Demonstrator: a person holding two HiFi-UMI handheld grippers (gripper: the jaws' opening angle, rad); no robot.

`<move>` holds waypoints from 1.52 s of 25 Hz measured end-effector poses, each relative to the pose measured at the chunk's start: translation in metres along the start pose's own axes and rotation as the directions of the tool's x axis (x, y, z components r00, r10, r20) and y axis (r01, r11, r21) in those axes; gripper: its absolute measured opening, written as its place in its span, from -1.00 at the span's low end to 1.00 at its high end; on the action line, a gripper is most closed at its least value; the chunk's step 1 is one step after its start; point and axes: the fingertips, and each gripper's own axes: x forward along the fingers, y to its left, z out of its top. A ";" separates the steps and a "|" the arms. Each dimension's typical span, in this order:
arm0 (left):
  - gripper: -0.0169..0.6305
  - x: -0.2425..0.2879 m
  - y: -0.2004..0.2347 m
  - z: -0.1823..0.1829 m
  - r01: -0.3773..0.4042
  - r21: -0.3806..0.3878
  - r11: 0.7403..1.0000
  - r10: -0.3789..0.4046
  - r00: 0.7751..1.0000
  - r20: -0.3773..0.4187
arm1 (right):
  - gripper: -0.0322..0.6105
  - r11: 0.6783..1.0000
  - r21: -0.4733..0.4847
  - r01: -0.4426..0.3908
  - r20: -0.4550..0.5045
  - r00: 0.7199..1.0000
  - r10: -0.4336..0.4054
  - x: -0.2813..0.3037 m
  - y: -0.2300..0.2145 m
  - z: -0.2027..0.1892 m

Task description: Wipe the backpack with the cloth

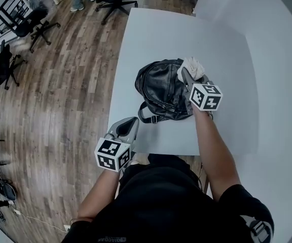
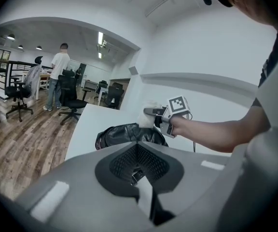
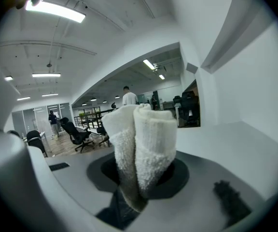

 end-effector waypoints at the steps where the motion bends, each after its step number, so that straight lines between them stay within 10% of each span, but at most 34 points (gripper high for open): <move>1: -0.93 -0.001 0.001 0.000 -0.005 0.000 1.000 0.005 1.000 0.002 | -0.58 1.000 0.001 -0.019 -0.015 1.000 0.019 0.008 0.008 -0.007; 17: -0.93 -0.023 0.017 -0.017 -0.124 0.075 0.990 0.127 0.991 -0.040 | -0.58 0.974 0.031 -0.222 -0.142 0.964 0.224 0.093 0.099 -0.071; 38: -0.93 -0.016 0.012 -0.020 -0.113 0.069 0.991 0.115 0.993 -0.023 | -0.58 0.982 -0.012 -0.189 -0.160 0.970 0.185 0.080 0.081 -0.079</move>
